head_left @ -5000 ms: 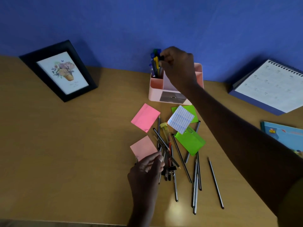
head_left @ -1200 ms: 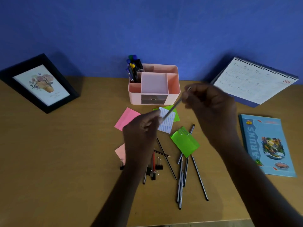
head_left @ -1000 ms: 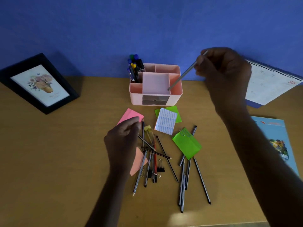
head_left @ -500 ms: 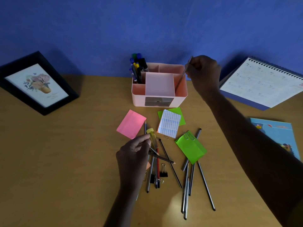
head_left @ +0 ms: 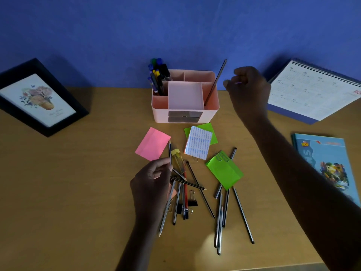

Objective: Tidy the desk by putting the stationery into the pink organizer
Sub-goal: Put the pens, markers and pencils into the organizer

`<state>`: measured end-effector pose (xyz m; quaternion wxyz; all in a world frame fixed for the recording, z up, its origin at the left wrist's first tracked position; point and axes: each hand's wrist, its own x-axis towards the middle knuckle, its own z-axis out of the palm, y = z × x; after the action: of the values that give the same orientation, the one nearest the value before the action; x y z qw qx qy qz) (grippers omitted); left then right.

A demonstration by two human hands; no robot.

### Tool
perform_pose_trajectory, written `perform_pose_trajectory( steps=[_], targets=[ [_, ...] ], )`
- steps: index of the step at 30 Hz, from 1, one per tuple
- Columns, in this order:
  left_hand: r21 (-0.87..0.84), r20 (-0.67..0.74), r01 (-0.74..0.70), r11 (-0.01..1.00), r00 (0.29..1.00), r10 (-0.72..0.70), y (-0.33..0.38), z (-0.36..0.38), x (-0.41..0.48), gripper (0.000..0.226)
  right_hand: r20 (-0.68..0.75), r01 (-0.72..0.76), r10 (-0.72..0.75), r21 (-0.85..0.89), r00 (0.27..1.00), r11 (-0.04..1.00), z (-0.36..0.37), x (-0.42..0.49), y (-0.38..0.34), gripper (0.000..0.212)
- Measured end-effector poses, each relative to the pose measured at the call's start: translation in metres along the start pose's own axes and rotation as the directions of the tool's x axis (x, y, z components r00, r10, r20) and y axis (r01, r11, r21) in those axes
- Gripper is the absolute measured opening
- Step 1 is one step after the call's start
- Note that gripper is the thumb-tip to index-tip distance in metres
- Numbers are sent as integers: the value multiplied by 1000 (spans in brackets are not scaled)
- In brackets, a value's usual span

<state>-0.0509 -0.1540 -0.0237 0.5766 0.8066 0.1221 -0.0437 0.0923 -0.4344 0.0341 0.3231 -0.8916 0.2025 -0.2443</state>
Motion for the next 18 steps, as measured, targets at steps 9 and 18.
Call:
perform_pose_trajectory(
  steps=[9, 18],
  targets=[
    [66, 99, 8, 998, 995, -14, -24, 0, -47, 17, 475, 7, 2, -16, 880, 1000, -43, -210, 23, 7],
    [106, 139, -82, 991, 988, 67, -30, 13, -68, 23, 494, 234, -124, -167, 861, 958, -31, -267, 38, 21]
  ],
)
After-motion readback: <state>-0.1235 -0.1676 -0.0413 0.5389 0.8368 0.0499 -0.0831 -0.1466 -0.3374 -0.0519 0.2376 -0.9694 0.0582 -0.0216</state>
